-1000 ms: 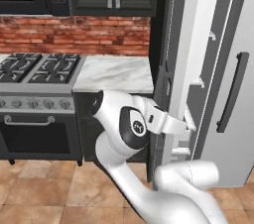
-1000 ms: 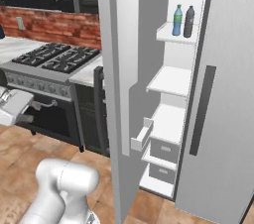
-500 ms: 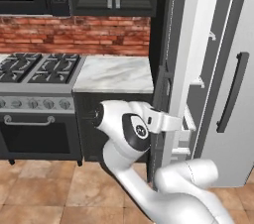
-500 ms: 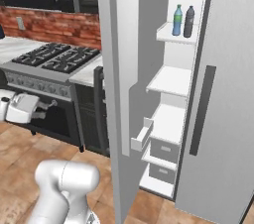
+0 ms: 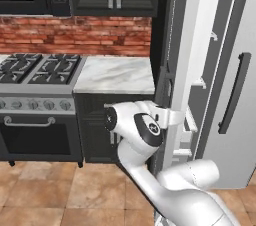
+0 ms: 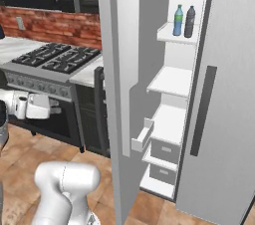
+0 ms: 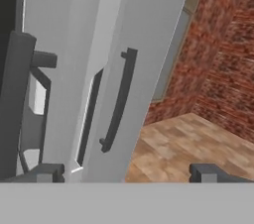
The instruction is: Take the bottled waters from the counter and place them in the freezer to freeze. Close the freezer door after placing the bottles.
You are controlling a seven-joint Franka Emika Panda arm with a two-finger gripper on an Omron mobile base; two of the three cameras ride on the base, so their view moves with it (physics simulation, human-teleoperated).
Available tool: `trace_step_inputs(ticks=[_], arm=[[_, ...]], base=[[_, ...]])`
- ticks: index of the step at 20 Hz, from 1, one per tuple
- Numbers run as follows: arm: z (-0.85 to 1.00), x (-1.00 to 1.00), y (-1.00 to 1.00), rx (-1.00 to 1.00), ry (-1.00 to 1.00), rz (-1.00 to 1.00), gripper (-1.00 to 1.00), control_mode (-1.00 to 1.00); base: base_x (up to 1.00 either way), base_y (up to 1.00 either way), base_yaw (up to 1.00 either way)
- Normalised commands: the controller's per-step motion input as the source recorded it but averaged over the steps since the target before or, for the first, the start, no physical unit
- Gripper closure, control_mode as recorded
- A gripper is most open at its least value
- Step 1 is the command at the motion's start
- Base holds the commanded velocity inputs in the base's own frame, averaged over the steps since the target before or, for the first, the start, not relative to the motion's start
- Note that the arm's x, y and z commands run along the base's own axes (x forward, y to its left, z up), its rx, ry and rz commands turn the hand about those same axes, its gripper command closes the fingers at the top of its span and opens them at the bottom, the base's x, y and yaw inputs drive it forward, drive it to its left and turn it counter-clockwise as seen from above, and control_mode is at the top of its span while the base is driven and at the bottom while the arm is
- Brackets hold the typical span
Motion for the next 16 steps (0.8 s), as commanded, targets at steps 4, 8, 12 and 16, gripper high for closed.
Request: trace_step_inputs(ticks=[4, 8, 12, 16], arm=[[0.00, 0.68, 0.00, 0.00, 0.01, 0.00, -1.00, -1.00], [0.00, 0.79, 0.00, 0.00, 0.01, -0.05, -1.00, -1.00], [0.00, 0.75, 0.00, 0.00, 0.02, -0.06, -1.00, -1.00], [0.00, 0.78, 0.00, 0.00, 0.03, -0.06, -1.00, -1.00]], base=[[0.00, 0.00, 0.00], [0.00, 0.00, 0.00], [0.00, 0.00, 0.00], [0.00, 0.00, 0.00]])
